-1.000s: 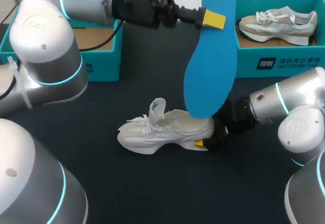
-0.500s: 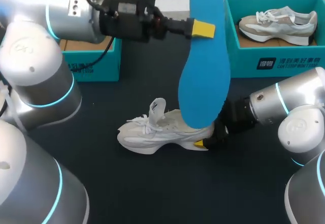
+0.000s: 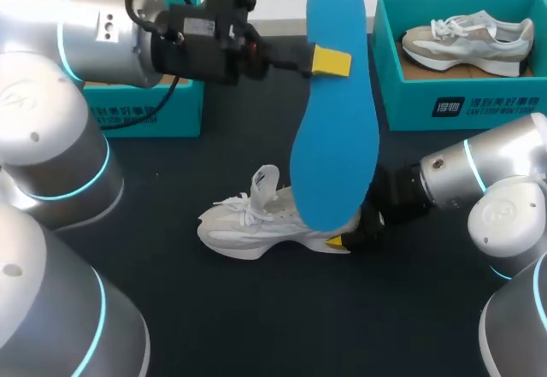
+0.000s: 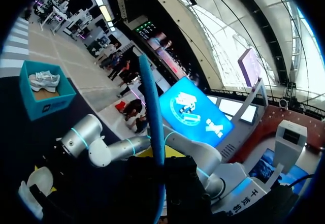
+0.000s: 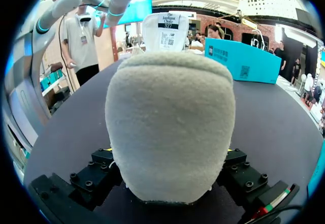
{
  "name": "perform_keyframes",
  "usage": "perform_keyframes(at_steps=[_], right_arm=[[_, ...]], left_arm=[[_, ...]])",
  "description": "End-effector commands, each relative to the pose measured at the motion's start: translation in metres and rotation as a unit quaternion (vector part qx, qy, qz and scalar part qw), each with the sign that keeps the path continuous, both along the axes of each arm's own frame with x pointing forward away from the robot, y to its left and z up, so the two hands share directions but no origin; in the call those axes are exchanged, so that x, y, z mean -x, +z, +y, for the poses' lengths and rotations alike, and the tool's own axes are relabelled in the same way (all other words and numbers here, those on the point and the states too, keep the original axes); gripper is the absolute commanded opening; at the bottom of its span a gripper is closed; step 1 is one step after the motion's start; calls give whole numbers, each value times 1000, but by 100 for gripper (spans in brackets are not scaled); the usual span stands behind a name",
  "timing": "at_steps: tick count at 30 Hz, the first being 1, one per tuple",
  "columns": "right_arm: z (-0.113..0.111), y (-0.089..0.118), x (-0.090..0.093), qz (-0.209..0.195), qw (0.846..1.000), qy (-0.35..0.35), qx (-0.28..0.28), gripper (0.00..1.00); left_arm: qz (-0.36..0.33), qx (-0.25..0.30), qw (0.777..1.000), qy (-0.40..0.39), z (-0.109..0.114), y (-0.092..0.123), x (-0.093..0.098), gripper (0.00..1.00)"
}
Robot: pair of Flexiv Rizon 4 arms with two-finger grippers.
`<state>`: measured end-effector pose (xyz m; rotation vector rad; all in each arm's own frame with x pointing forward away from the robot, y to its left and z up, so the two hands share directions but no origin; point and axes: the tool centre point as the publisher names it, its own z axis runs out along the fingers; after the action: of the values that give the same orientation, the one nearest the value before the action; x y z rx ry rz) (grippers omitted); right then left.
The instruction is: Take the shoe out of the shoebox, open the shoe tongue, remove and reinsert the insole, then place the shoe into the shoebox
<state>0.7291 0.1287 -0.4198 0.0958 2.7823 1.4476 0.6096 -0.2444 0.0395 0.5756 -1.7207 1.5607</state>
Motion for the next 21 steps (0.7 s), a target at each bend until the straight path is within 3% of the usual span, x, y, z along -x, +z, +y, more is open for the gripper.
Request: perform_keyframes(at_steps=[1, 21], right_arm=[[1, 1, 1, 0, 1000, -1, 2, 0], [1, 1, 1, 0, 1000, -1, 2, 0]], left_arm=[[-4, -6, 1000, 6, 5, 1, 3, 0], [-1, -11, 1000, 6, 3, 18, 14, 0]])
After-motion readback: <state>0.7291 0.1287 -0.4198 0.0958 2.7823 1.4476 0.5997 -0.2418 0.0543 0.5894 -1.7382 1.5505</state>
